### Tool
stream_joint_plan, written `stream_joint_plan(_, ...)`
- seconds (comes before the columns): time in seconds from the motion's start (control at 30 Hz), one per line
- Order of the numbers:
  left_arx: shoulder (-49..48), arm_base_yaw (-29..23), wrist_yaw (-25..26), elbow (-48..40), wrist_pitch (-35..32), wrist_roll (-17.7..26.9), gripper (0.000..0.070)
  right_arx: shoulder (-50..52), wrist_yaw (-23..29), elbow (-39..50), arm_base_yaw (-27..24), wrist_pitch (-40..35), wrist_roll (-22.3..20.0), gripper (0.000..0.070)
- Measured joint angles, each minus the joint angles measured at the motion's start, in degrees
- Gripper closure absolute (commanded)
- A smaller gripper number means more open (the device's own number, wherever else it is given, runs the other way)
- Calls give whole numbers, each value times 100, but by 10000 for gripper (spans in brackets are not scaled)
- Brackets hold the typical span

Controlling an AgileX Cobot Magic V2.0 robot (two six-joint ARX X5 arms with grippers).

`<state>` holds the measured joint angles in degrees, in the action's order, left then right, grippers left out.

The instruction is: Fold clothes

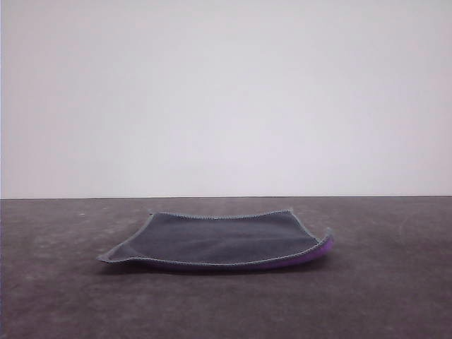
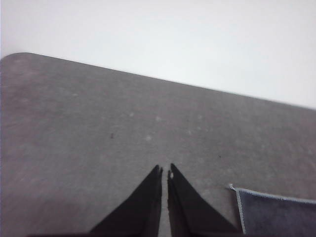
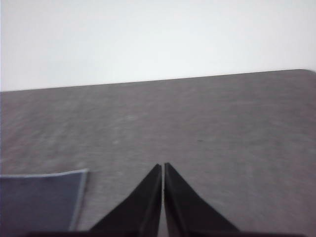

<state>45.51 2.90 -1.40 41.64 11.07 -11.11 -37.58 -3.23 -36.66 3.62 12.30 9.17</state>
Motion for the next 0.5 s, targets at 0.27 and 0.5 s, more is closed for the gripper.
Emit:
stream_joint_plan(0.27,2095,37,619,1078,105,309,690,-2517,-814,-1693,50,271,-302,696)
stream_joint_plan(0.5,3231,103,977,1232,48,492,690,-3817,-1169,-2302,166,286,-479,695)
